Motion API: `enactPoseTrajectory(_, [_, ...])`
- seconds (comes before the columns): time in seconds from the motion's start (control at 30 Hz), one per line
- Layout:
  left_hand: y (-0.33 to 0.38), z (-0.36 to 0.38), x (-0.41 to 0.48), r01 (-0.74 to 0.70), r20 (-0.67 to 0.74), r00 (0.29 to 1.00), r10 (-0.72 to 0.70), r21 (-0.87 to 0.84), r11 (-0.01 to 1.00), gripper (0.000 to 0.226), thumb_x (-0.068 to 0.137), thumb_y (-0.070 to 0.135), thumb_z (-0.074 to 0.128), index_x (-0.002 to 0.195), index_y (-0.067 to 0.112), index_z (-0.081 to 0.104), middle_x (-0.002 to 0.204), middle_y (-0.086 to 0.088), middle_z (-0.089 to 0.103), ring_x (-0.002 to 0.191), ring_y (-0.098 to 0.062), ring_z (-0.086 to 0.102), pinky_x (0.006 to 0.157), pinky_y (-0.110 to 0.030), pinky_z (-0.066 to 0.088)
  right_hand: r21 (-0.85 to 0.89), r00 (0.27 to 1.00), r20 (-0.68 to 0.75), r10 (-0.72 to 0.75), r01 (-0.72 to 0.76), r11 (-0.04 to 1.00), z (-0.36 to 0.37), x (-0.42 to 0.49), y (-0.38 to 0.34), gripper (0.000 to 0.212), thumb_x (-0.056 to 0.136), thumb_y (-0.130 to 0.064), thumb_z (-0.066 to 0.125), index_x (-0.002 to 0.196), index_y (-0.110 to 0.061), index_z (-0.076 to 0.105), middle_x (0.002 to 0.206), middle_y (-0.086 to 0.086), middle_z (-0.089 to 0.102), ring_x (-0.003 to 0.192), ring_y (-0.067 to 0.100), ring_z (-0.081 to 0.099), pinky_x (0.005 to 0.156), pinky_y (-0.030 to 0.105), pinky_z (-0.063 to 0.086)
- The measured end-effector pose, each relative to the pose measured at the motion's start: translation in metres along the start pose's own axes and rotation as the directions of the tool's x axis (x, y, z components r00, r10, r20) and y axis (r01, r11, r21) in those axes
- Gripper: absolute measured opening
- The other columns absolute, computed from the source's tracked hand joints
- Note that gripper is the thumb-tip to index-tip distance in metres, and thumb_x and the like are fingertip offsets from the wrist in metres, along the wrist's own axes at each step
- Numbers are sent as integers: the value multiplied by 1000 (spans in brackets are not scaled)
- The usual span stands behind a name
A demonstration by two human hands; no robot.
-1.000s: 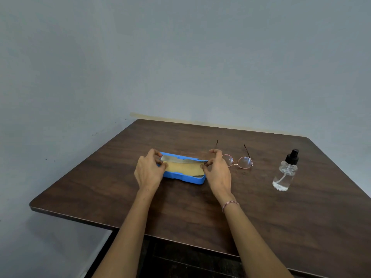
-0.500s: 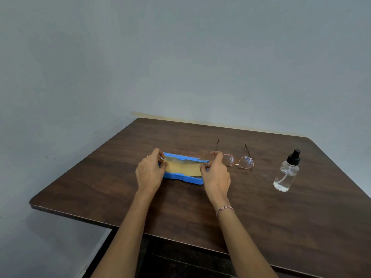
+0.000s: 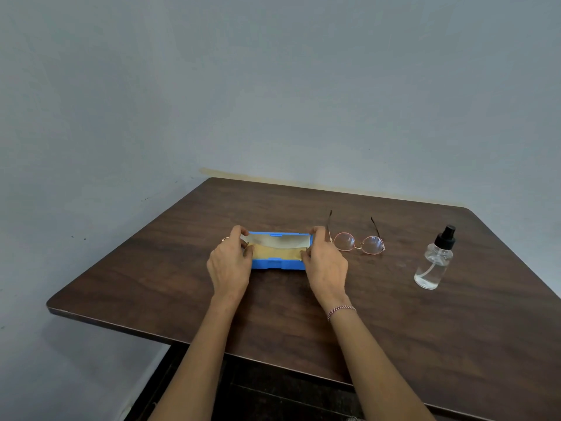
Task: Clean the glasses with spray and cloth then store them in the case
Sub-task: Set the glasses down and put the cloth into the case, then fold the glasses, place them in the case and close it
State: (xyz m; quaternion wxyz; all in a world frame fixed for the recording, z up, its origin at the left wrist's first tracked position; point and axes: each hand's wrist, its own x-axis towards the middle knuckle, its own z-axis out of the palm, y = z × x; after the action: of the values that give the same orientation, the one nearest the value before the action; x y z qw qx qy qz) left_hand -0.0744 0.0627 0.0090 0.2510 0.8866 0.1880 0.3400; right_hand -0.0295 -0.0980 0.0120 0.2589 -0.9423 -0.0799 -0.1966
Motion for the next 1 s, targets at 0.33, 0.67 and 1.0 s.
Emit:
enactPoseTrajectory(0.33, [-2, 0, 1, 18, -31, 999, -17, 26, 1000, 50, 81, 12, 67, 126, 23, 50, 102, 1, 62, 97, -19, 57, 66, -34, 46, 85, 997, -30, -66, 69, 994, 3, -2, 5, 30, 88, -13, 57, 114, -20, 43, 104, -3, 56, 97, 18, 52, 65, 32, 44])
enactPoseTrajectory(0.67, [12, -8, -3, 54, -94, 994, -56, -17, 998, 47, 80, 21, 66, 125, 24, 51, 89, 6, 59, 90, -16, 58, 64, -27, 38, 234, 994, -106, 0, 25, 972, -17, 4, 15, 42, 87, -13, 61, 125, -20, 43, 100, -8, 56, 99, 12, 51, 67, 29, 46])
enactPoseTrajectory(1.0, [70, 8, -14, -70, -92, 994, 62, -92, 993, 41, 82, 33, 64, 120, 22, 55, 85, 6, 60, 88, -13, 56, 61, -25, 35, 234, 979, -192, 70, -23, 972, -51, 20, 54, 39, 87, -13, 61, 122, -20, 46, 96, -8, 57, 99, 10, 49, 71, 27, 44])
